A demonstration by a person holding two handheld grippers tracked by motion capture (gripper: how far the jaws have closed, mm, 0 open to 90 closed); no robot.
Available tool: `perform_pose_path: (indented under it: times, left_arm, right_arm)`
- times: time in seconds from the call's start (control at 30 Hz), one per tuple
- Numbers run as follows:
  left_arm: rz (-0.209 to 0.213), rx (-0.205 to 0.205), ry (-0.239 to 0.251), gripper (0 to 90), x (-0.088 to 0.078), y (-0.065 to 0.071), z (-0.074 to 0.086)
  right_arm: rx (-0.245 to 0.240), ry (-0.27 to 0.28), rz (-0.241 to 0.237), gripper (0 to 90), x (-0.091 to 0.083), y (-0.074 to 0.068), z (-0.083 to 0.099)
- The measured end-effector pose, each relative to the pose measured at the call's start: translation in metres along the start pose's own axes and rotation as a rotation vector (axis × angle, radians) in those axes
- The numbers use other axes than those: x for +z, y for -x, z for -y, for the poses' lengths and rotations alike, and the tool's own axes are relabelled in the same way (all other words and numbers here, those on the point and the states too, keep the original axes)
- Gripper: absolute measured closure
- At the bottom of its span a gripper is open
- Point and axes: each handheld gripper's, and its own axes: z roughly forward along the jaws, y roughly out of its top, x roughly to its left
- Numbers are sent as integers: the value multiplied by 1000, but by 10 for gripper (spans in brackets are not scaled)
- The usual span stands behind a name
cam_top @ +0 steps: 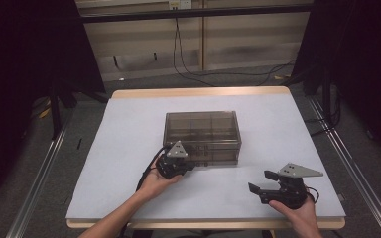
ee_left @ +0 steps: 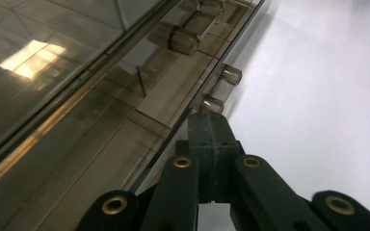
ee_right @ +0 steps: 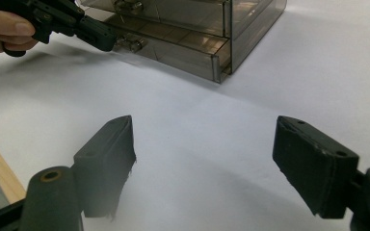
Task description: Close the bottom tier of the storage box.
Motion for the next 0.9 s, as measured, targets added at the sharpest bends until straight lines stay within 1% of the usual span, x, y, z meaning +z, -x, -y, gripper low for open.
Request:
perform_pose_path:
  times: [0.07,0.1,0.13,0.17,0.23,0.3,0.37,0.4,0.47,0.5,0.53,0.57,0.63,0.73,0.77,0.87,0.9]
  left_arm:
    - [-4,-8,6,900,1,0,0]
    - [-14,-1,-13,900,0,-1,-1]
    - [-12,-11,1,900,1,-2,0]
    - [-7,-10,6,900,2,-3,0]
    - [-15,-26,8,900,2,-3,0]
    - [-21,-28,10,900,1,-3,0]
    - [-44,-27,10,900,1,-4,0]
    - [-66,-31,10,900,1,-5,0]
    - [-53,-44,14,900,2,-7,2]
    - [-64,-45,3,900,1,-7,2]
    - [-61,-52,7,900,1,-8,2]
    - [-57,-53,23,900,2,-9,3]
    - [-60,-52,14,900,0,-10,2]
    - [-58,-67,20,900,0,-10,2]
    - [-58,-71,29,900,0,-10,2]
    - [-54,-72,26,900,2,-10,2]
    - [-53,-81,29,900,3,-10,2]
  right_arm:
    - [-3,-4,0,226,0,0,0]
    - [-5,-10,-1,225,1,0,0]
    - [-6,-12,-2,225,1,0,0]
    - [-6,-9,-3,225,1,-1,0]
    - [0,-7,-2,225,1,-1,0]
    - [1,-8,-1,225,1,-1,0]
    - [1,-8,0,225,1,0,0]
    - [1,-8,0,225,1,0,0]
    - [1,-7,0,225,1,0,0]
    - [0,-7,0,225,1,0,0]
    - [0,-6,0,225,1,0,0]
    - [0,-6,1,225,1,0,0]
    - [0,-4,1,226,1,0,0]
    - [1,-4,1,226,0,0,0]
    - [1,-4,0,226,0,0,0]
    - [3,-6,-1,226,1,0,0]
    - [4,-6,0,226,1,0,0]
